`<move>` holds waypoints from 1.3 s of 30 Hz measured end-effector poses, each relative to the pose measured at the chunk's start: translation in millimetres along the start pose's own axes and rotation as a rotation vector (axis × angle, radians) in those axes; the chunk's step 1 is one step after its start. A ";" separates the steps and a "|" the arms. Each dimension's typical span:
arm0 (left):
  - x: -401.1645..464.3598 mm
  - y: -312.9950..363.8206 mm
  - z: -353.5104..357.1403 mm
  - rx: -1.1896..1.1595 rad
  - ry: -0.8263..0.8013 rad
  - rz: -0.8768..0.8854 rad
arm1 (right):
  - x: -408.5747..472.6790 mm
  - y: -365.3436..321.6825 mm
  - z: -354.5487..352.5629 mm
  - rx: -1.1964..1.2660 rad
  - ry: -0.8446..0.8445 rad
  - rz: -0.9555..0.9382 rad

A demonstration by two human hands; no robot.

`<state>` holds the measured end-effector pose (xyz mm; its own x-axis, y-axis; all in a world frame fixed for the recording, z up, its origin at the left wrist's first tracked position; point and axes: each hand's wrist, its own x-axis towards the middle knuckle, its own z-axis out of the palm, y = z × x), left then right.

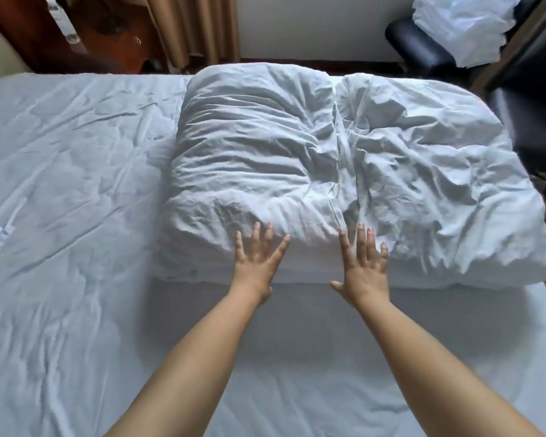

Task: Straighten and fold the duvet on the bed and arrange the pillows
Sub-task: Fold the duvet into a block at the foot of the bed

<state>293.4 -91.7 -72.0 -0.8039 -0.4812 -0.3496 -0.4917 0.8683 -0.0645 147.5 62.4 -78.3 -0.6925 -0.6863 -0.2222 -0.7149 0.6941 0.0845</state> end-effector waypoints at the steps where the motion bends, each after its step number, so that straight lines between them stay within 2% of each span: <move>1: 12.7 11.8 2.1 0.008 -0.005 0.028 | 5.4 12.2 10.6 0.015 -0.012 0.033; 5: 59.0 54.2 19.3 0.037 -0.025 0.050 | 28.2 57.3 49.2 0.022 -0.036 0.065; 10: 93.3 87.8 51.7 0.106 -0.035 0.008 | 47.6 83.1 99.5 -0.107 -0.060 -0.097; 16: 124.5 99.3 91.4 0.227 -0.033 -0.038 | 71.9 106.4 157.8 -0.155 0.193 -0.249; 20: 140.0 102.0 111.5 0.316 -0.007 -0.031 | 90.5 105.8 178.0 -0.214 0.160 -0.255; 22: 146.3 101.8 117.4 0.356 0.021 -0.009 | 99.8 104.1 180.4 -0.274 0.154 -0.248; 28: 161.5 101.0 137.5 0.233 0.312 0.034 | 124.6 94.0 171.9 -0.225 0.307 -0.259; 31: 156.6 96.3 121.5 0.253 0.443 0.098 | 122.5 92.5 156.1 -0.234 0.318 -0.260; 33: 153.2 93.1 101.6 0.298 0.476 0.129 | 120.4 90.9 144.3 -0.223 0.304 -0.240; 39: 116.0 89.8 63.9 0.213 0.489 0.177 | 91.2 86.4 104.9 -0.155 0.296 -0.184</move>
<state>177.3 -61.9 -178.0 -0.9545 -0.2814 0.0990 -0.2975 0.9216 -0.2492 32.7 82.6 -193.1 -0.5332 -0.8450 0.0406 -0.8201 0.5281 0.2202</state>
